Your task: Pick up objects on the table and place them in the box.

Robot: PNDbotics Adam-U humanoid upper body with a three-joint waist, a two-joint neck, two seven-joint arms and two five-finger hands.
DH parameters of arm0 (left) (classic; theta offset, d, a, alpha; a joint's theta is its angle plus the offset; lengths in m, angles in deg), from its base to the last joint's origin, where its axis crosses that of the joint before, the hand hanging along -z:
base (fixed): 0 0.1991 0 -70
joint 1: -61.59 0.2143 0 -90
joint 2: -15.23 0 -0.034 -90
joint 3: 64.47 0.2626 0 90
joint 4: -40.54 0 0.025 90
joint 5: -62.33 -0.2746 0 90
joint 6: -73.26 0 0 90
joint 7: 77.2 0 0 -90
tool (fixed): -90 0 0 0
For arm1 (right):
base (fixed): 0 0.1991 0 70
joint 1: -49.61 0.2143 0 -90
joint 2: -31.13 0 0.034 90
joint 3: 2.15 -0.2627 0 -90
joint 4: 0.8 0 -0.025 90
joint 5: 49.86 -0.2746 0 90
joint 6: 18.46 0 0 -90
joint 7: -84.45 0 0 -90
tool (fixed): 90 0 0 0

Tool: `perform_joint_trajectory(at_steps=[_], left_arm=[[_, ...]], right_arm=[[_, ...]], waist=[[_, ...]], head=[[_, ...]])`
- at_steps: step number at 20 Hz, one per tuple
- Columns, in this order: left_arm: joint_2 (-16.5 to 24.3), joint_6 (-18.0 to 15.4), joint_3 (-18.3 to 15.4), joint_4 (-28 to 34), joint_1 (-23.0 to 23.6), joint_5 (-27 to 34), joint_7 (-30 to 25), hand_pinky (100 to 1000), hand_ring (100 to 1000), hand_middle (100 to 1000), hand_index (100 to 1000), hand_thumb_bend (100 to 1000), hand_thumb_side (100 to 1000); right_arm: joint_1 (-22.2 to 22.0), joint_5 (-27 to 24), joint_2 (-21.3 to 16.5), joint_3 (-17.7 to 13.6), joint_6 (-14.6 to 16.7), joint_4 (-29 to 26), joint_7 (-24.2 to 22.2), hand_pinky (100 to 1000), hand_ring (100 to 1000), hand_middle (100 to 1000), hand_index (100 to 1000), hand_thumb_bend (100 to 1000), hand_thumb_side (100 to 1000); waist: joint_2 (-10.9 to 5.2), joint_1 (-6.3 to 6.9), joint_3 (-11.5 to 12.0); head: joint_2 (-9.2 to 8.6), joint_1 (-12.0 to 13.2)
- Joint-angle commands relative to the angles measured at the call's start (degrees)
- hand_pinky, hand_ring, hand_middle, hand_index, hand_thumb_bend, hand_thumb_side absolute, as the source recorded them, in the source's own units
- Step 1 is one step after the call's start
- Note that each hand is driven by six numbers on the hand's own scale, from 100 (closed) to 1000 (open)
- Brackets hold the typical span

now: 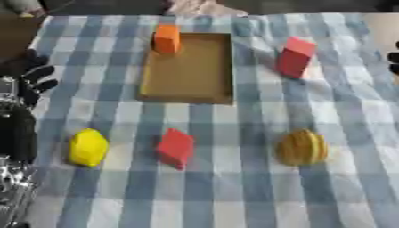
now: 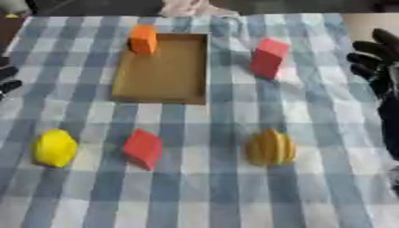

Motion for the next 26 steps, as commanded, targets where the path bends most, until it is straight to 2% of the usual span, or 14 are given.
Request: perform_joint_trajectory(at_steps=[1,11,16,20,26], left_arm=[[0.7,-0.1,-0.3,1.2,-0.4,-0.1,-0.2,790,804,755,872,171,954],[0.9,-0.1,-0.2,1.2,-0.5,-0.1,-0.2,789,804,755,872,170,953],[1.3,-0.2,-0.4,1.2,-0.5,-0.2,0.0,789,805,755,872,169,951],[1.7,-0.2,-0.5,1.2,-0.4,-0.3,0.1,789,805,755,871,168,949],[2.4,-0.2,-0.5,1.2,-0.2,-0.5,0.2,789,805,755,871,166,949]], right_arm=[[0.3,-0.4,-0.7,-0.7,0.0,-1.0,-0.2,892,844,815,940,100,900],[0.3,-0.3,-0.9,-0.7,0.1,-1.0,-0.3,892,842,815,940,100,894],[0.6,0.6,-2.7,-1.2,0.8,-1.0,-0.4,889,836,807,936,100,866],[1.0,4.2,-7.6,-1.9,1.6,-1.0,-2.4,878,827,787,917,100,826],[2.3,17.3,-20.0,-1.6,-0.3,-1.0,-9.5,862,838,800,895,100,800]], waist=[[-0.81,-0.11,0.0],[-0.85,-0.06,0.0],[-0.91,-0.12,0.0],[-1.01,-0.30,-0.1],[-1.13,-0.63,-0.5]], head=[[-0.63,-0.1],[-0.66,-0.1],[-0.60,0.0],[-0.53,0.2],[-0.28,0.4]])
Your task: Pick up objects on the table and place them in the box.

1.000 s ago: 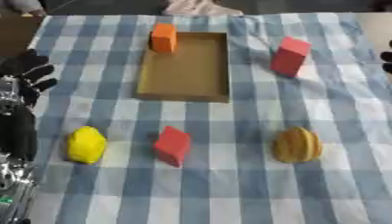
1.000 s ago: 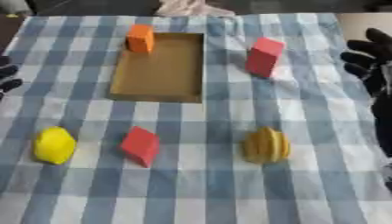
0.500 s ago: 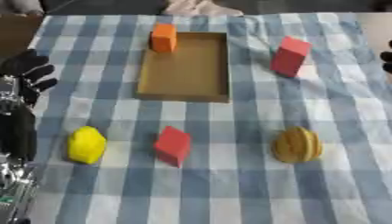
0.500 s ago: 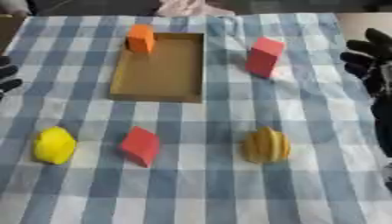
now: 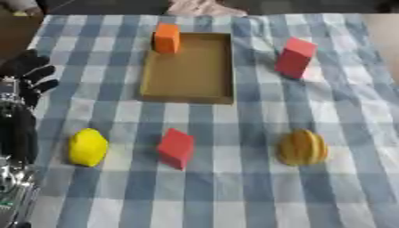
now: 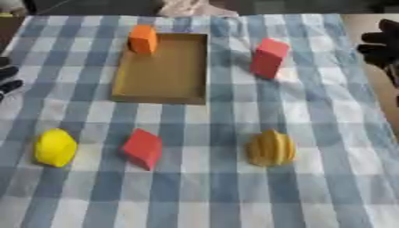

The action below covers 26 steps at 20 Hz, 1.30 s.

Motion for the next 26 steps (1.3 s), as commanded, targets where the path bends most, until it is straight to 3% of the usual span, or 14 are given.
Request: perform_joint_trajectory(at_steps=[1,4,13,24,26], left_arm=[[1.7,-0.1,-0.4,1.2,-0.2,-0.2,0.1,789,805,755,871,166,949],[1.8,0.0,-0.2,1.2,-0.3,-0.2,-0.1,789,805,755,872,166,949],[2.6,0.2,0.3,1.2,-0.5,-0.1,-0.6,788,806,755,871,164,950],[2.9,0.3,0.8,1.2,-0.8,0.0,-1.2,787,807,758,870,164,950],[2.9,0.4,0.9,1.2,-0.8,0.0,-1.3,787,809,758,871,164,951]], right_arm=[[1.6,6.6,-8.2,0.3,-1.0,-1.0,-3.7,859,840,801,891,100,795],[3.8,10.5,-13.1,2.6,-2.8,-1.0,-6.9,853,844,804,883,100,795],[9.0,15.4,-22.0,10.9,-6.7,-1.0,-13.3,842,851,807,868,100,829],[12.0,18.1,-23.7,17.6,-8.1,-1.0,-18.1,840,843,793,865,100,863],[12.5,17.8,-23.3,18.6,-8.5,-1.0,-19.1,840,834,780,863,100,828]], waist=[[-1.12,-0.27,-0.1],[-1.20,-0.34,0.0],[-1.09,-1.03,0.8],[-1.15,-1.72,1.4],[-1.14,-1.68,1.4]], head=[[-0.31,0.2],[-0.31,-0.1],[-0.41,-0.7],[-0.76,-0.8],[-0.73,-0.8]])
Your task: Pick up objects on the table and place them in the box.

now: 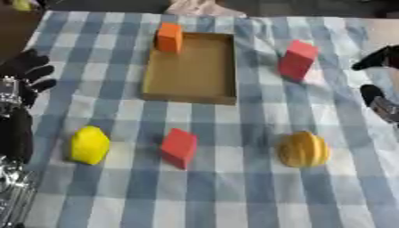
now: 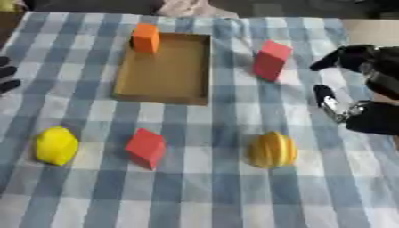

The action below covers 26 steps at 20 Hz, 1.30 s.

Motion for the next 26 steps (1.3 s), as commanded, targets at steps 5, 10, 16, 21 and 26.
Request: perform_joint_trajectory(at_steps=[5,10,16,21,26], left_arm=[[1.5,0.0,0.3,1.2,-0.5,0.3,-0.4,787,811,758,870,164,952],[1.5,0.0,0.3,1.2,-0.5,0.4,-0.4,786,811,756,868,164,953],[1.1,0.1,0.6,1.2,-0.6,0.7,-0.6,786,813,756,868,164,955],[1.0,0.2,0.6,1.2,-0.4,0.8,-0.8,787,814,756,869,164,957],[1.0,0.2,0.7,1.2,-0.5,0.8,-0.9,786,814,757,869,164,957]], right_arm=[[2.1,-1.4,-0.4,2.1,-2.7,-0.8,-3.0,849,827,760,863,100,688],[2.9,-1.7,1.2,3.1,-5.2,-0.8,-2.7,867,825,746,860,100,581],[5.0,-0.9,3.9,5.5,-7.5,-0.8,-4.4,880,845,756,868,100,238],[5.6,-0.7,5.5,6.4,-9.9,-0.8,-6.4,885,851,757,865,100,110],[5.2,-1.0,6.3,6.5,-9.6,-0.8,-7.4,887,853,758,869,100,100]], waist=[[-1.03,0.18,0.1],[-0.94,0.49,-0.1],[-0.83,0.86,-0.1],[-0.69,0.98,0.0],[-0.57,0.97,0.1]], head=[[-0.54,-0.4],[-0.43,-0.6],[-0.51,-1.1],[-0.47,-1.2],[-0.45,-1.2]])
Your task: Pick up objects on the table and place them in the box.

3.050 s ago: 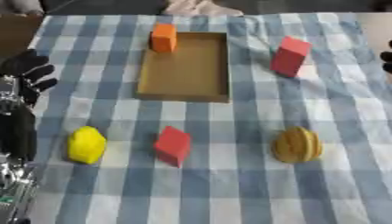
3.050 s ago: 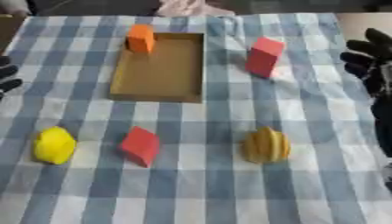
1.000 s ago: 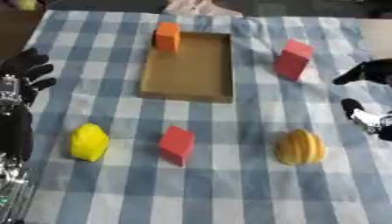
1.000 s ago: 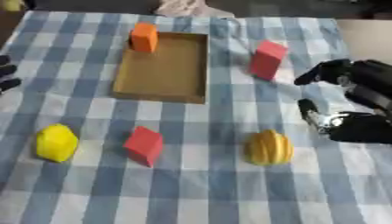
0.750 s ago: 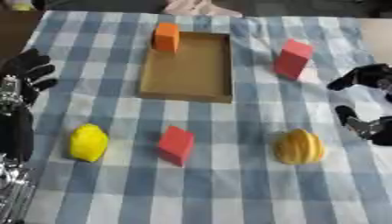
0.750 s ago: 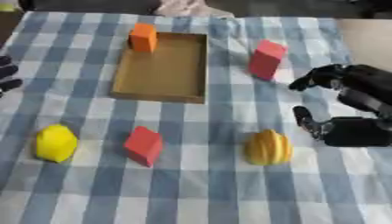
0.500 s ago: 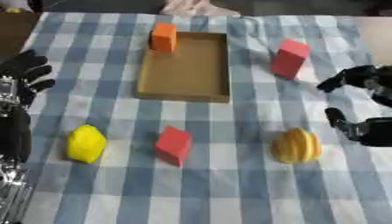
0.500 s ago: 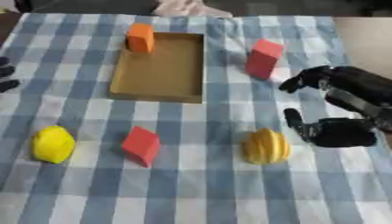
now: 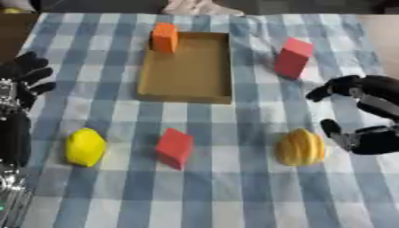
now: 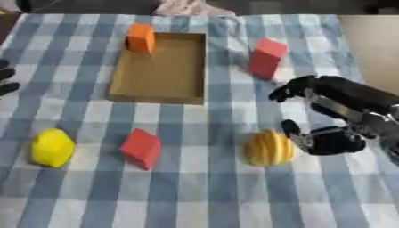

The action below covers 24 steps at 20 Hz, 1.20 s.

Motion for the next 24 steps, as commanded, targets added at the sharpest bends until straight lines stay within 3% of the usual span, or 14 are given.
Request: perform_joint_trajectory(at_steps=[1,5,7,8,10,16,24], left_arm=[[1.0,-0.1,0.0,1.2,-0.4,0.3,-0.2,786,814,757,869,164,957],[0.9,0.0,0.0,1.2,-0.5,0.3,-0.3,787,815,758,869,164,958],[0.9,0.0,0.0,1.2,-0.4,0.3,-0.3,787,816,758,869,164,958],[0.9,0.0,0.0,1.2,-0.4,0.3,-0.3,787,816,758,869,164,958],[0.9,0.0,0.0,1.2,-0.4,0.3,-0.4,787,816,758,869,163,958],[0.9,0.1,0.1,1.2,-0.5,0.3,-0.4,787,817,759,869,163,958],[0.7,0.1,0.2,1.2,-0.5,0.4,-0.7,786,819,760,870,163,962]], right_arm=[[0.3,0.0,-0.7,-0.4,0.2,-0.8,-0.7,887,853,758,869,100,100],[0.0,0.0,-0.6,-0.2,0.6,-0.8,-1.3,889,856,763,872,100,100],[-0.6,0.1,-0.9,-0.2,1.5,-0.8,-1.5,890,859,766,876,100,283],[-0.9,0.3,-1.1,-0.3,2.2,-0.8,-1.5,890,861,768,880,100,488],[-1.8,1.2,-1.6,-0.5,3.9,-0.8,-1.2,891,867,774,884,100,652],[-3.5,4.8,-1.9,-1.2,7.1,-0.8,-0.9,889,869,776,884,110,632],[-3.2,6.5,-0.5,-0.2,6.3,-0.4,-2.0,885,863,776,881,125,588]], waist=[[-0.90,-0.02,0.1],[-0.84,0.09,0.1],[-0.80,0.10,0.2],[-0.78,0.10,0.2],[-0.74,0.11,0.1],[-0.67,0.24,0.0],[-0.28,0.40,0.2]], head=[[-0.49,-0.2],[-0.43,-0.3],[-0.46,-0.2],[-0.48,-0.2],[-0.46,-0.2],[-0.61,-0.4],[-0.85,-0.6]])
